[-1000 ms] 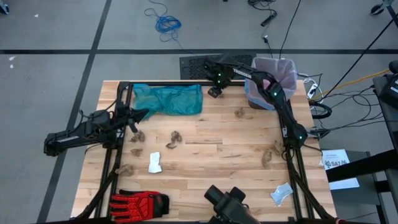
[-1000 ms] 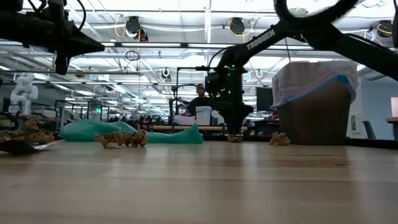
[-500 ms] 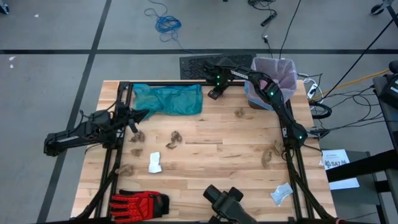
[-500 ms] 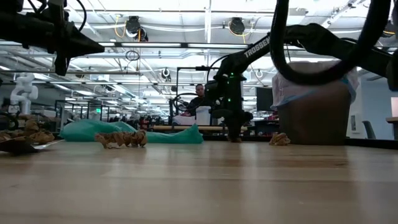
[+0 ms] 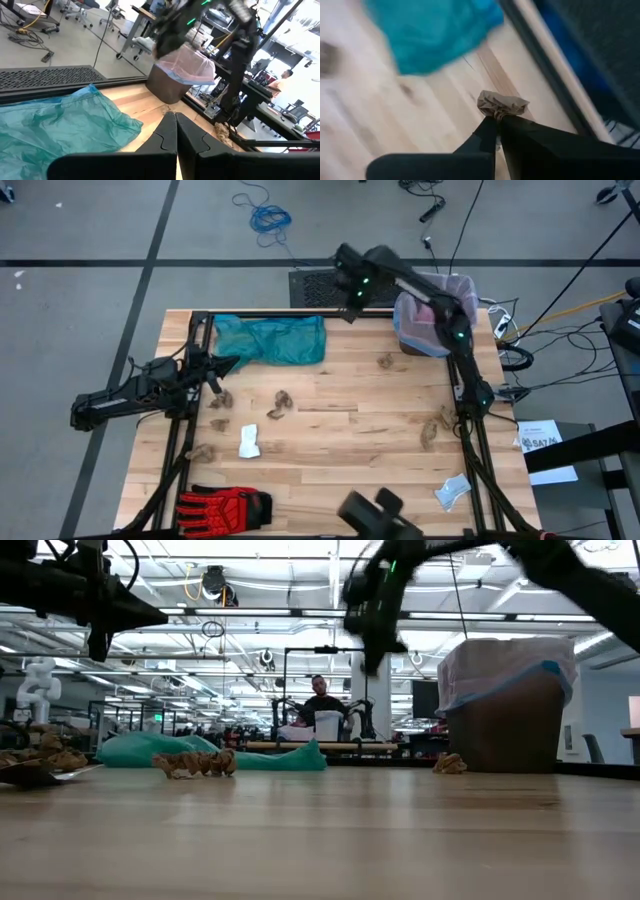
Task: Place trash/remove bag and relplace
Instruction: Put the brown paper into the black trash bin
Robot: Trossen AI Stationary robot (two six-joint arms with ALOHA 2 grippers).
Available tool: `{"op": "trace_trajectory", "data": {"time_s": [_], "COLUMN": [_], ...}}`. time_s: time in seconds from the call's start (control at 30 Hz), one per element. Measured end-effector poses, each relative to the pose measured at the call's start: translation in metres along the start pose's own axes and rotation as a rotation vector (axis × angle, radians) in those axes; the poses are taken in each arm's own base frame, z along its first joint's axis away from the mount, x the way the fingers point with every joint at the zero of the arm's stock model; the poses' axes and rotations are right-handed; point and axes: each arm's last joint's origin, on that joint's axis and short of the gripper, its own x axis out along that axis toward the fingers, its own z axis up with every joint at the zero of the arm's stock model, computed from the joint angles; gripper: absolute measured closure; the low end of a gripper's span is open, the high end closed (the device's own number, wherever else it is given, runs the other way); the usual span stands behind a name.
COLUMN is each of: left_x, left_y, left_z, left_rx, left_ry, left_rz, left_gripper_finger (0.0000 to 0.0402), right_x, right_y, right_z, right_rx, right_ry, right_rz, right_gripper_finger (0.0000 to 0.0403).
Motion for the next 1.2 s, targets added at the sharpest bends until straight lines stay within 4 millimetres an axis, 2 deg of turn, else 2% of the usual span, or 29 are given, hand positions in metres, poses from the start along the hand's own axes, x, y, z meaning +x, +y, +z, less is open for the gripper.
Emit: {"op": "trace_trajectory", "data": {"time_s": [0.1,0.3,0.43,0.57,0.67,0.87,1.0,1.2], "left_x": [0.000,0.000,0.000,0.000,0.000,0.000,0.000,0.000], "left_y": [0.000,0.000,0.000,0.000,0.000,0.000,0.000,0.000], "left_z": [0.000,0.000,0.000,0.000,0.001,0.001,0.001,0.001], "left_rx": [0.000,-0.001,-0.001,-0.001,-0.003,-0.003,-0.003,-0.003], "left_ry": [-0.002,-0.004,-0.004,-0.004,-0.009,-0.011,-0.010,-0.010], "left_rz": [0.001,0.004,0.004,0.005,0.001,0.000,0.000,0.001], "left_gripper_finger": [0.0402,0.0402,0.0402,0.0402,0.0402,0.0402,0.0402,0.0402], "right_x": [-0.053,-0.132,-0.167,-0.189,-0.197,-0.200,-0.186,-0.152], "right_y": [0.007,0.005,-0.004,-0.018,-0.029,-0.049,-0.062,-0.077], "right_z": [-0.020,-0.065,-0.089,-0.106,-0.115,-0.121,-0.121,-0.122], "right_rx": [0.066,0.233,0.392,0.514,0.557,0.551,0.512,0.524], "right_ry": [-0.079,-0.218,-0.321,-0.388,-0.410,-0.399,-0.329,-0.183], "right_rz": [-0.059,-0.202,-0.204,-0.219,-0.232,-0.272,-0.208,-0.183], "right_gripper_finger": [0.0402,0.0403,0.0403,0.0403,0.0403,0.0391,0.0387,0.0386]}}
